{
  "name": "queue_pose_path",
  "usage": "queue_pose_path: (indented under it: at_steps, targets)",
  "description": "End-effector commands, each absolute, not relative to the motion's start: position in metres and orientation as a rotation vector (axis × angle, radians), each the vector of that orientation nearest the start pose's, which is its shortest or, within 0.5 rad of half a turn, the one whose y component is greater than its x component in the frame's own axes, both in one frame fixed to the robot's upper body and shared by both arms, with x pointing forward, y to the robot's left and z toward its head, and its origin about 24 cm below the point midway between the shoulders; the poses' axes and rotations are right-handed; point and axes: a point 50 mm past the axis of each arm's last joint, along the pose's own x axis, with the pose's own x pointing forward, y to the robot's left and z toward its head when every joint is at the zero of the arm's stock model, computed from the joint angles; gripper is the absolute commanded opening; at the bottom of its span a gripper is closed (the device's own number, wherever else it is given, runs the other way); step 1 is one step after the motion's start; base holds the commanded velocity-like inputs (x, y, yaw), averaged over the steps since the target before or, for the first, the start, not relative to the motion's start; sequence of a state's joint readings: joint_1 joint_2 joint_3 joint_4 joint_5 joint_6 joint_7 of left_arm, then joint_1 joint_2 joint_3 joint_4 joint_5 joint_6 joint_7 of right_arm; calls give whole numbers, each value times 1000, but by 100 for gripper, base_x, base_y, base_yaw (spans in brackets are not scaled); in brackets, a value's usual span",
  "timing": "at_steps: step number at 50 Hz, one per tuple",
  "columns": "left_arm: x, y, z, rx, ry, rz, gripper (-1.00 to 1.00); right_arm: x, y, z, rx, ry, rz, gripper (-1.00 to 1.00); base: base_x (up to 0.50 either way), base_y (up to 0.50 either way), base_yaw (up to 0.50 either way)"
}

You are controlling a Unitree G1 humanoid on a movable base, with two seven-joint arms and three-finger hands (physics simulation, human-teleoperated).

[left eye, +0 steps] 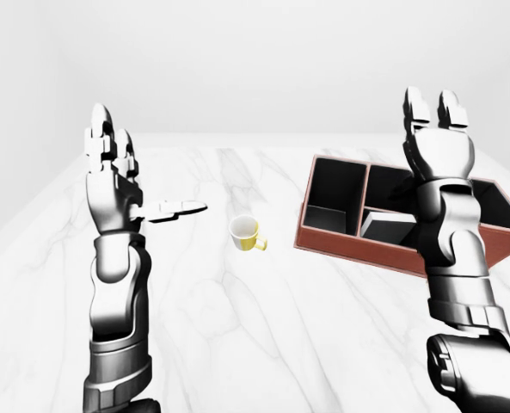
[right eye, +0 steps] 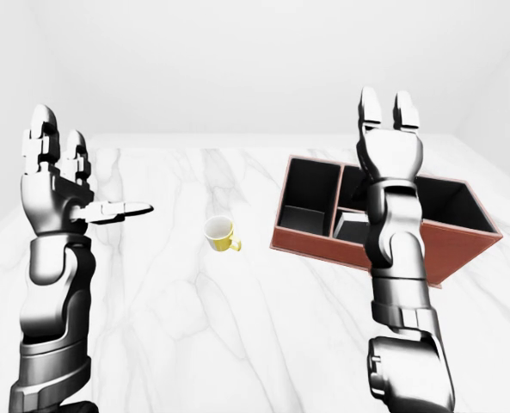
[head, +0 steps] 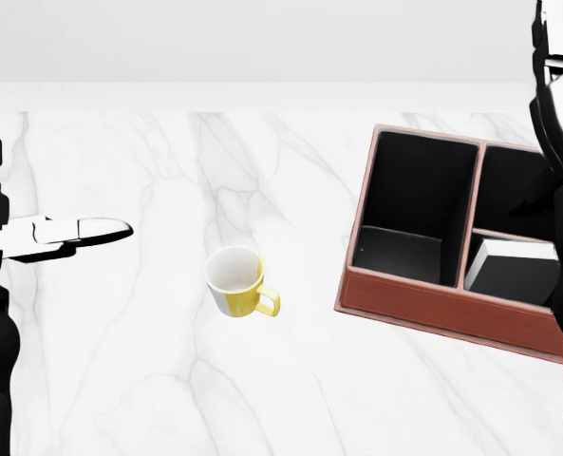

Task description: Pick up the book and place it in the caddy.

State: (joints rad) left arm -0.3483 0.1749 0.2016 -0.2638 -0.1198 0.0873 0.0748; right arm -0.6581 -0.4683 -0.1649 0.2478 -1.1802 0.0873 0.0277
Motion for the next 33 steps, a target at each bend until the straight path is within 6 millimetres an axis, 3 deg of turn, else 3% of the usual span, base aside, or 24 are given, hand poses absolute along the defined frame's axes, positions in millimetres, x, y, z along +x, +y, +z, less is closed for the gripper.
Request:
queue_pose_path:
  at_steps: [1, 7, 19, 33]
  targets:
    - [285, 200, 199, 2, -554, 162, 100, 276, -238, 215, -1317, -331, -439, 100, 0, 0, 0]
    - [284, 199, 201, 8, -563, 150, 100, 245, -235, 217, -1154, -446, -485, 100, 0, 0, 0]
    - [280, 195, 203, 14, -583, 120, 100, 202, -222, 230, -910, -623, -437, 100, 0, 0, 0]
    - [270, 187, 210, 25, -629, 62, 100, 144, -226, 218, -686, -647, -429, 100, 0, 0, 0]
